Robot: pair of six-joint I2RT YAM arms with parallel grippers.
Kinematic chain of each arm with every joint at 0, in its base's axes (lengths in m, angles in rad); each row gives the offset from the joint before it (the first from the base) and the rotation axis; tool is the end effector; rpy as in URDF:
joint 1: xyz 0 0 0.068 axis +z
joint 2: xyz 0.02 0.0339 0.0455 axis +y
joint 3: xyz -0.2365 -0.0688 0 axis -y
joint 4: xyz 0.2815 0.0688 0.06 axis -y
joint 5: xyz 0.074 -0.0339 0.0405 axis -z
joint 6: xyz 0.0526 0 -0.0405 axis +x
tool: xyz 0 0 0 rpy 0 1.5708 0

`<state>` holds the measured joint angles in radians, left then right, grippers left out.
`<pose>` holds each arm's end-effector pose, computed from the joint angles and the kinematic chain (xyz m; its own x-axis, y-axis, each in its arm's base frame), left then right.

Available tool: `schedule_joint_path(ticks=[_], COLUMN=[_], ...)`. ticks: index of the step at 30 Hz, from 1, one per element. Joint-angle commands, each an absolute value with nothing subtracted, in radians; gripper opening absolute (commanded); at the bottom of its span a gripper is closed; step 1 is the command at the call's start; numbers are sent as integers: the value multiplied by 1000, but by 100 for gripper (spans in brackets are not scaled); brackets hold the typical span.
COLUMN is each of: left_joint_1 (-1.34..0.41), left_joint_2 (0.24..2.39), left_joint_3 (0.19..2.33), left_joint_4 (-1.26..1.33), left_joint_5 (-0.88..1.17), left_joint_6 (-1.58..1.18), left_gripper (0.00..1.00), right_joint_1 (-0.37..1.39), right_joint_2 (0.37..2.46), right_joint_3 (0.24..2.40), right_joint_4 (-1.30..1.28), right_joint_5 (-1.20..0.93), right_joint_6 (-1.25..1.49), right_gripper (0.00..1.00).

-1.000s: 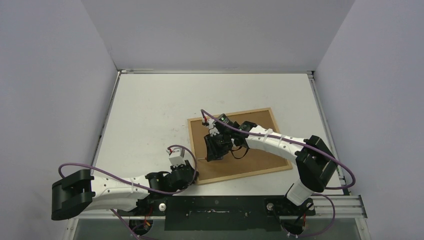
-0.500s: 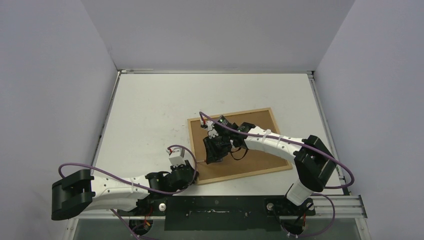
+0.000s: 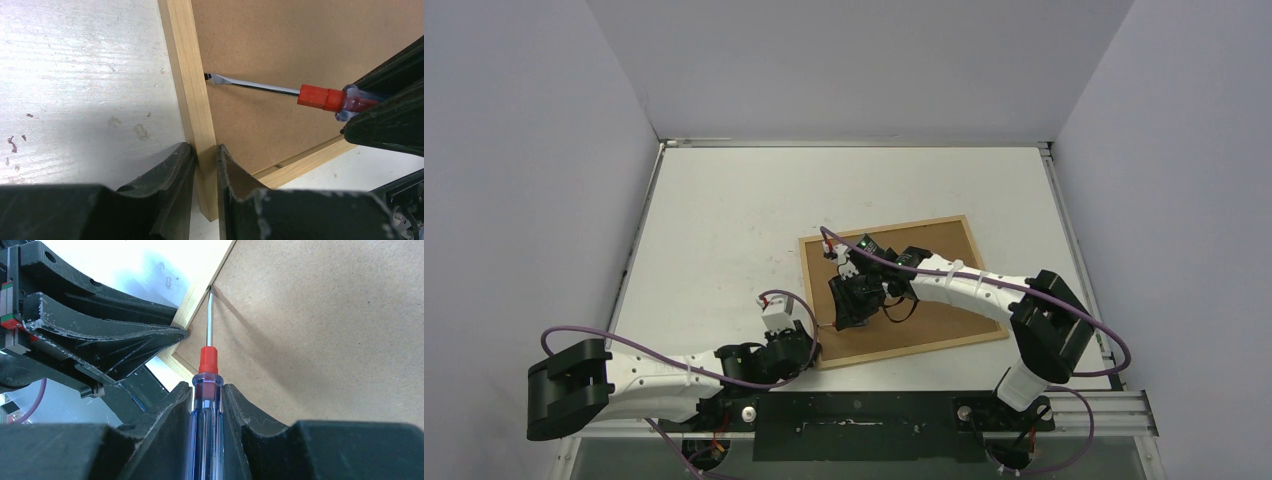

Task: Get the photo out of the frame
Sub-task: Release the photo frame item from the photo frame.

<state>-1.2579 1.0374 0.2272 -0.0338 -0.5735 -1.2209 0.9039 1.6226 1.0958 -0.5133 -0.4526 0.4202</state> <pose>0.0936 -0.1965 0.0663 -0.7254 -0.3214 -0.6087 0.0198 0.8742 -0.4852 0.2090 0.3027 0.1554 -0.8312 -0.4627 -0.3082 -0.5525 0.6255 0.5508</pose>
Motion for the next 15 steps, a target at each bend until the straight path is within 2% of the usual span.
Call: schedule_joint_path(ticks=[1, 8, 15], left_joint_1=[-1269, -1269, -1269], left_joint_2=[1066, 1075, 1082], left_joint_3=[201, 197, 194], left_joint_4=[-235, -220, -208], left_joint_5=[-481, -479, -474], left_joint_6=[-1203, -1201, -1200], left_gripper=[0, 0, 0], right_joint_1=[907, 947, 1025], right_joint_2=[1589, 1640, 1706], right_joint_3=[1138, 1205, 1362], right_joint_4=[-479, -471, -567], right_joint_5=[-467, -472, -366], right_joint_6=[424, 431, 403], right_gripper=[0, 0, 0])
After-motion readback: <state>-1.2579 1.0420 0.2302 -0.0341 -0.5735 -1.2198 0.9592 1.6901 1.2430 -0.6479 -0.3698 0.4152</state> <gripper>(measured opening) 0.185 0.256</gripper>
